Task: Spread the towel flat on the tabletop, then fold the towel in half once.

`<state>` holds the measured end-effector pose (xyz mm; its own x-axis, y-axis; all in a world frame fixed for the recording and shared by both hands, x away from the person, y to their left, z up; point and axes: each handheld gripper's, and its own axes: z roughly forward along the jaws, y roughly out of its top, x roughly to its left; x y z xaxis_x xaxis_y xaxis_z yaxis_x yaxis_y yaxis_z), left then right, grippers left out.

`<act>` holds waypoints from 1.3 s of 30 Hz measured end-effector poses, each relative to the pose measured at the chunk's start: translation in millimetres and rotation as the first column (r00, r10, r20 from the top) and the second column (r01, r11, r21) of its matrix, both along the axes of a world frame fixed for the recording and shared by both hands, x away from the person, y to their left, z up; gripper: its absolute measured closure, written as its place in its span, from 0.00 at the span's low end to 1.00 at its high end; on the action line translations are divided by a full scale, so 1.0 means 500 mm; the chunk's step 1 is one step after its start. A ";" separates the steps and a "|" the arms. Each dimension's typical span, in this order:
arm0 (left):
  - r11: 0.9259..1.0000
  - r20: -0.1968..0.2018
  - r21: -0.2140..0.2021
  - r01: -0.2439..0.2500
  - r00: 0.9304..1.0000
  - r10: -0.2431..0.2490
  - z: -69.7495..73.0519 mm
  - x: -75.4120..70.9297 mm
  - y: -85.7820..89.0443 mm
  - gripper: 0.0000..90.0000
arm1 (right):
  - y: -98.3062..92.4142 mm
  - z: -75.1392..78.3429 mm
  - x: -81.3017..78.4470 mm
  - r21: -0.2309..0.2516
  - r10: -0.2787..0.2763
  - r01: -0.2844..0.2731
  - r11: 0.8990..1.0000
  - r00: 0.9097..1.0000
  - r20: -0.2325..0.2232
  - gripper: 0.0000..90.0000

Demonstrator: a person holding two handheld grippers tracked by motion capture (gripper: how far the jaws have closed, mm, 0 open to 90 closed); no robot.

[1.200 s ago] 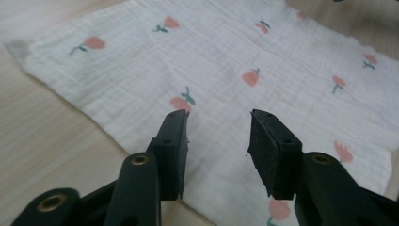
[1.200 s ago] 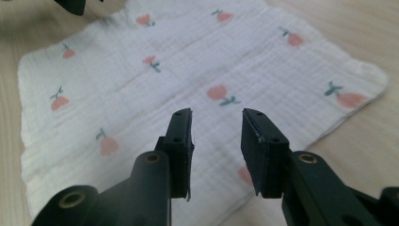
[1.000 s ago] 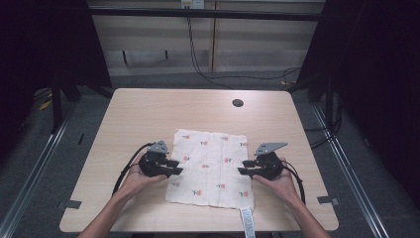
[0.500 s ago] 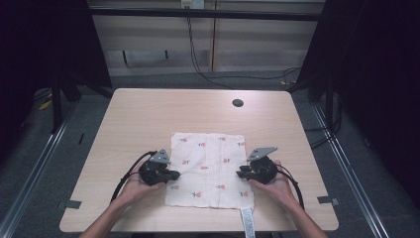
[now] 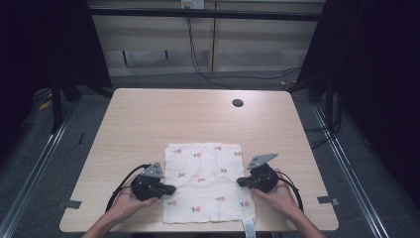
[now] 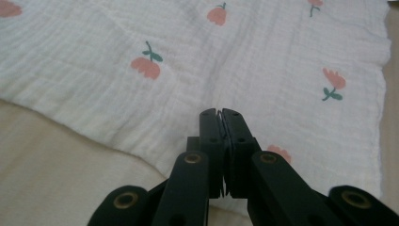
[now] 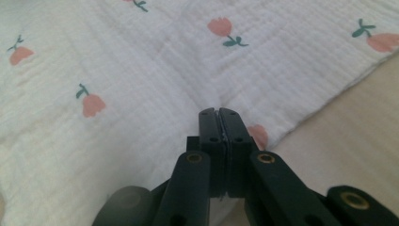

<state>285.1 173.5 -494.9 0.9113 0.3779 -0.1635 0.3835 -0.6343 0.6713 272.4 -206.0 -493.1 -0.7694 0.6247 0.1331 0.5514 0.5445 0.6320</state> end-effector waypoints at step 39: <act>0.949 -0.023 -0.068 -0.309 0.951 0.308 0.029 0.215 0.025 0.56 | -0.007 -0.008 0.208 0.012 -0.192 0.192 0.981 0.975 0.115 0.55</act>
